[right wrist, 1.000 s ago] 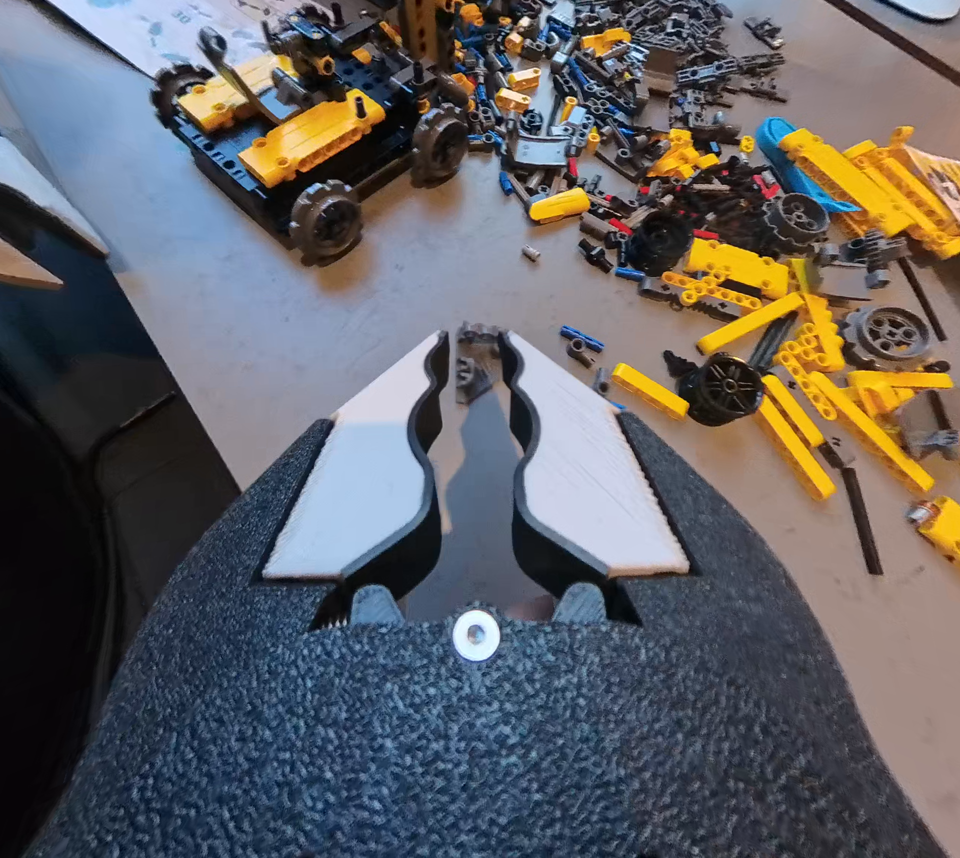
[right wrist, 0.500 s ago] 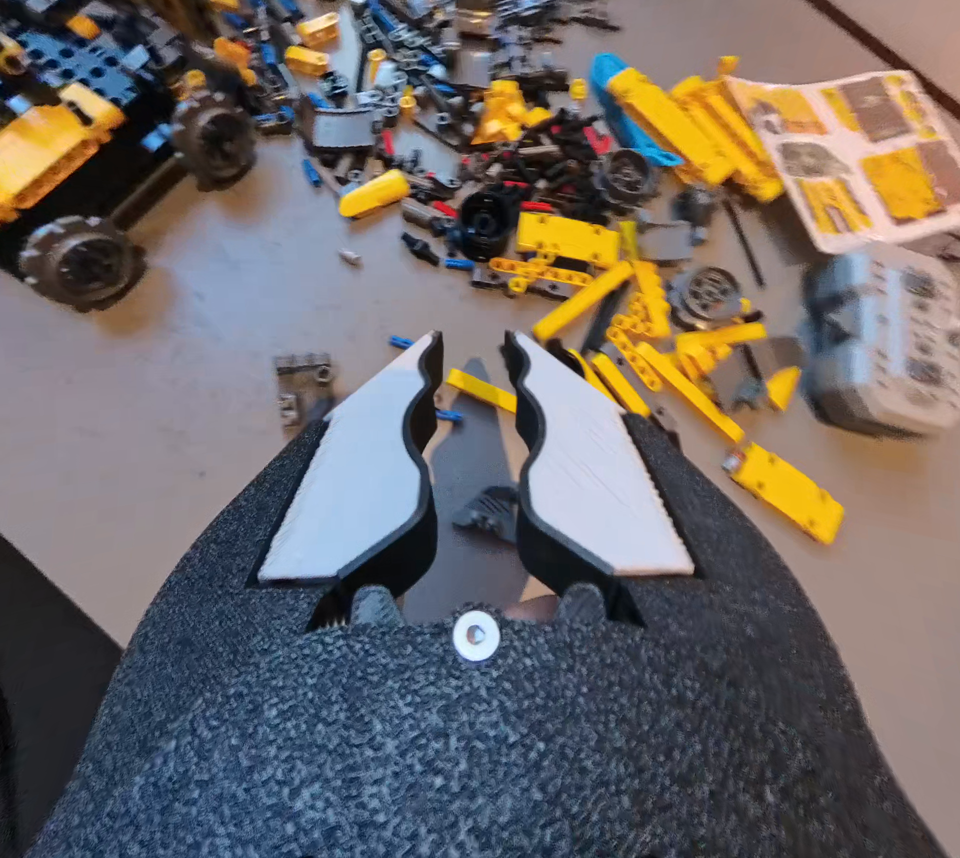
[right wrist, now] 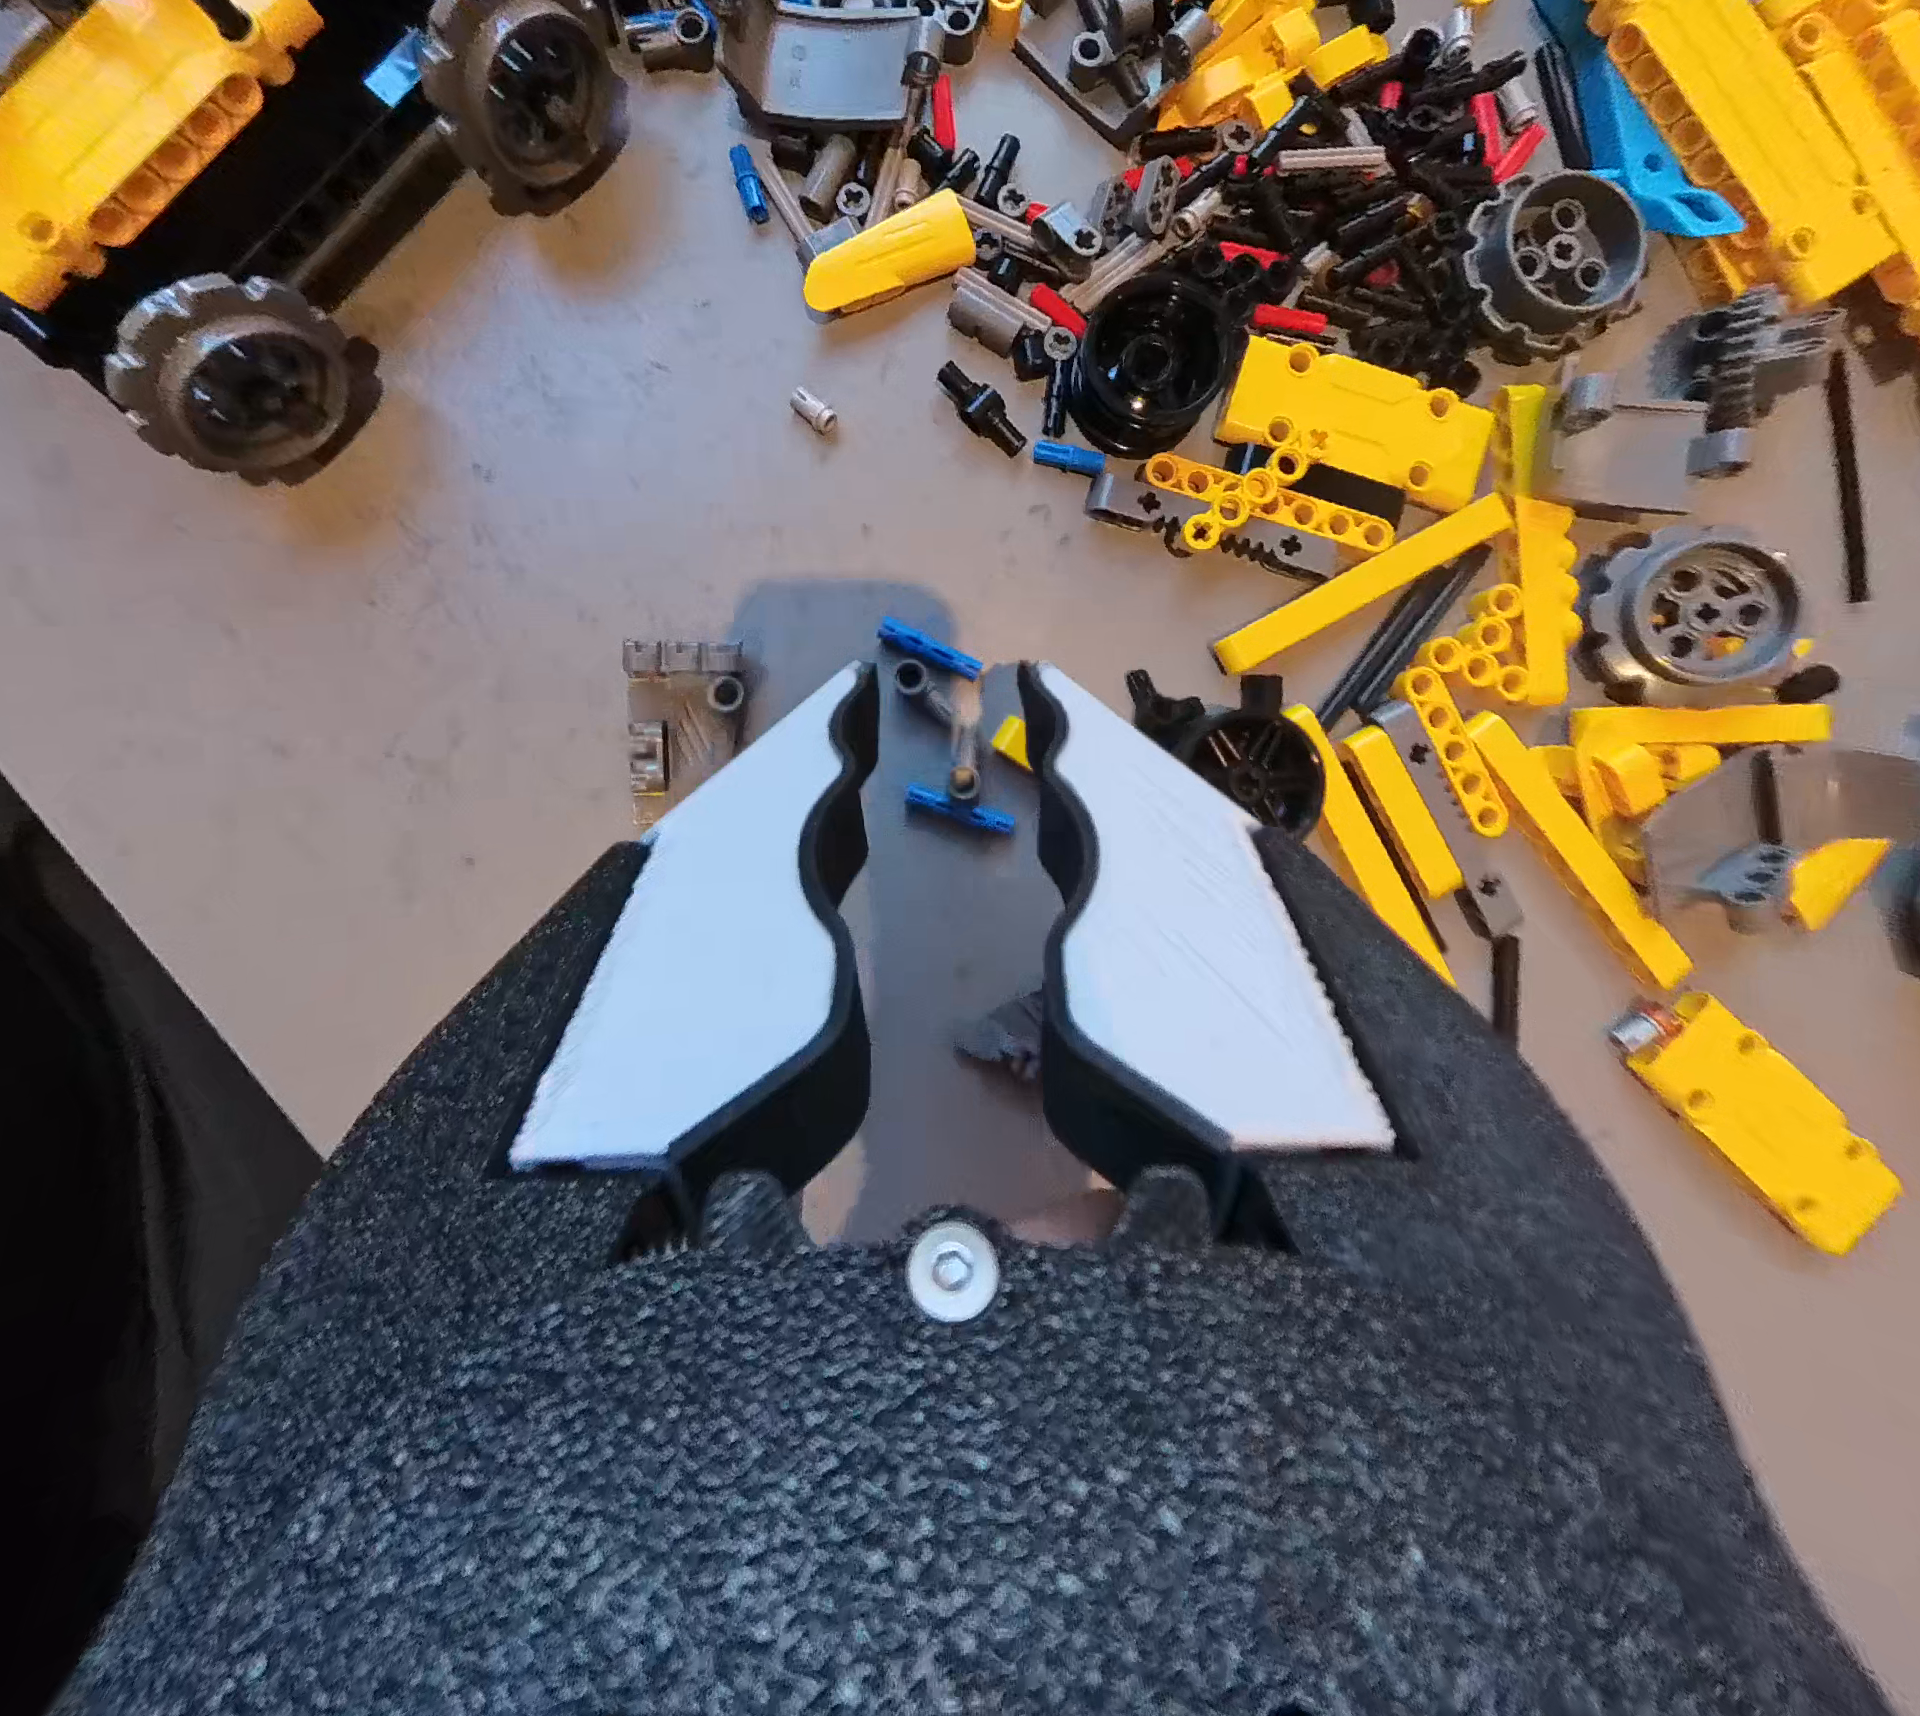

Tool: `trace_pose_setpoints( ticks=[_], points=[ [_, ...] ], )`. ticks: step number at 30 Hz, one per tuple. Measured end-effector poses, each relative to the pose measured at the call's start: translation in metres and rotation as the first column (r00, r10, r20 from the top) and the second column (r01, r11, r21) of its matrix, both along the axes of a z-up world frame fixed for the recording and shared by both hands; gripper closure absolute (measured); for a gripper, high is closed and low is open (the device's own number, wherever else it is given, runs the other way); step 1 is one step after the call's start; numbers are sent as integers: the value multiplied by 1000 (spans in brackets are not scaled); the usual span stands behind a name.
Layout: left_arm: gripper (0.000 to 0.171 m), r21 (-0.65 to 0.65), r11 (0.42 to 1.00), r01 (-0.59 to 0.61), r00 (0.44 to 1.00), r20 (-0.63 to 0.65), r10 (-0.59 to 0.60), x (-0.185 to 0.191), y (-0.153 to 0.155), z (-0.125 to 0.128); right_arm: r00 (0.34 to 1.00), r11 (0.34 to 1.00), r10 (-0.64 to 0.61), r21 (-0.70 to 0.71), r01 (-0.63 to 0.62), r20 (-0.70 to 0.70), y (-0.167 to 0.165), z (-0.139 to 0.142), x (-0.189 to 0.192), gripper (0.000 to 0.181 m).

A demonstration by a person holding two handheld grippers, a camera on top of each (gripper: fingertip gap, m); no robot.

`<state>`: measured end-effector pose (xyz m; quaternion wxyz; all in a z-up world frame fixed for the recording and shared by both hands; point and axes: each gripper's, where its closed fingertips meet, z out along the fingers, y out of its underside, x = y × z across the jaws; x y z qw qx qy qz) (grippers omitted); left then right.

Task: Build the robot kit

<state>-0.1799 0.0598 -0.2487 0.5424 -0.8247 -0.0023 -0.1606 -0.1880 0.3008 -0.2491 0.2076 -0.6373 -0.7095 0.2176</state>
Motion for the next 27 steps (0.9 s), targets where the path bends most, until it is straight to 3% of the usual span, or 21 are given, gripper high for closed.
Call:
trace_pose_setpoints(
  ticks=[6,13,17,21,27],
  points=[
    [154,6,1000,-10,999,33,10,-4,-2,2,1000,996,-14,-88,16,17,-1,-16,1,160],
    [154,6,1000,-5,999,37,4,-2,-1,2,1000,996,9,-90,-8,16,-17,-18,12,158],
    [154,8,1000,-8,999,47,7,-3,0,3,998,996,-28,-92,23,-57,-7,2,22,158],
    [154,8,1000,-4,999,40,3,-1,1,3,991,991,-129,-43,127,-38,26,-4,46,158],
    [154,1,1000,3,1000,22,-3,1,3,0,994,996,-77,-49,74,-72,12,-9,35,157]
  ],
)
